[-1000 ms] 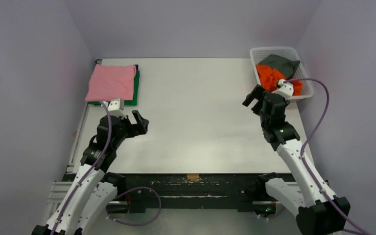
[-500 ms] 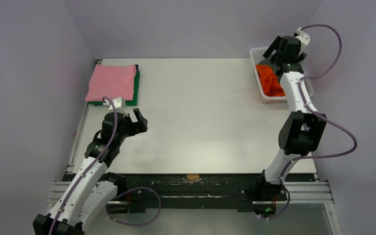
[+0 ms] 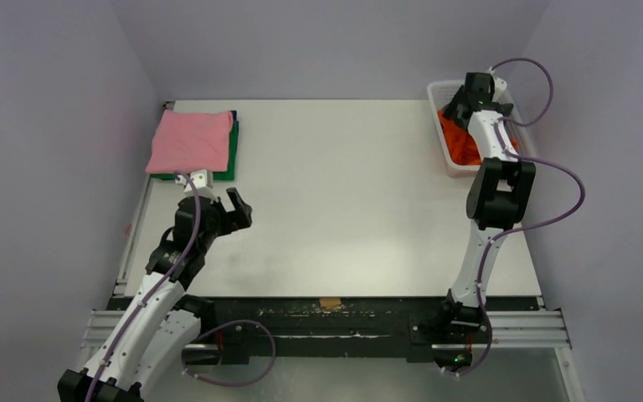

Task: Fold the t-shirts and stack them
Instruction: Grab crumpled tshirt from bin with the right arm, then move the tshirt to the center of the board, then flatten out the tshirt

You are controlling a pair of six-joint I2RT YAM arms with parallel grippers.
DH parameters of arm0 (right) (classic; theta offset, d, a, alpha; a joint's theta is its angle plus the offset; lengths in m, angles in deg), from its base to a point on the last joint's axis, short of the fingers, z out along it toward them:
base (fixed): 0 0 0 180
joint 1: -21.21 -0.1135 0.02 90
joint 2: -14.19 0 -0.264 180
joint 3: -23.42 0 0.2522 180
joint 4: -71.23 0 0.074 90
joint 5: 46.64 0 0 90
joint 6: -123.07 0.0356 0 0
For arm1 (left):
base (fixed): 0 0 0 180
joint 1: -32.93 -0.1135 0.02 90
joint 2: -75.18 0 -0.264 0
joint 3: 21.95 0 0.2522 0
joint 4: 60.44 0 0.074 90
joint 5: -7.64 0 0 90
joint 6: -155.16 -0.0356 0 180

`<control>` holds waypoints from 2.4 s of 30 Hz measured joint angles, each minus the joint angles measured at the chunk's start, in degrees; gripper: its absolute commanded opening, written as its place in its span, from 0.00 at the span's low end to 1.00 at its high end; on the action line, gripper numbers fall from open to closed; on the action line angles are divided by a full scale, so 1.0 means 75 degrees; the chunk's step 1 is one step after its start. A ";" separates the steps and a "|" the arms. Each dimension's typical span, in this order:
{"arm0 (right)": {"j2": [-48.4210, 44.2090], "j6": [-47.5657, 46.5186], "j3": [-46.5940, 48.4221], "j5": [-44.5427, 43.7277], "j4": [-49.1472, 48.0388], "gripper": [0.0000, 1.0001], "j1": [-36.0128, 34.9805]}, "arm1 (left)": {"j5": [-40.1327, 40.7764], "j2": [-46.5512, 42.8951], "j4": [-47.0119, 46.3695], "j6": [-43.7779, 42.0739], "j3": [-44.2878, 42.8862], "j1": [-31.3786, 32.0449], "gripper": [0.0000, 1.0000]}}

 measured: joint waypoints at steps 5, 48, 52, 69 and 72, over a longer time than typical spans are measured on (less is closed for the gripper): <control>-0.0099 0.0029 -0.0493 -0.0198 0.0076 0.75 0.0058 | 0.0038 0.0067 -0.0032 0.0017 0.0000 0.0000 1.00; -0.4450 -0.0714 -0.0399 0.6974 -0.0551 0.03 -0.3850 | 0.0137 -0.1043 0.1443 0.1309 -0.0105 0.0000 1.00; -0.5505 -0.0953 -0.3824 0.5595 -0.0866 0.58 -0.3829 | 0.0294 -0.1023 0.2052 0.1687 -0.0119 0.0000 1.00; -0.6618 -0.0629 -0.7388 0.1370 -0.1169 0.65 -0.6703 | -0.1256 0.1055 0.1498 0.2020 -0.0073 0.0000 1.00; -0.5811 -0.0297 -0.7297 0.0930 -0.1288 0.64 -0.8131 | -0.1725 0.1915 0.0886 0.2022 -0.0017 0.0000 0.99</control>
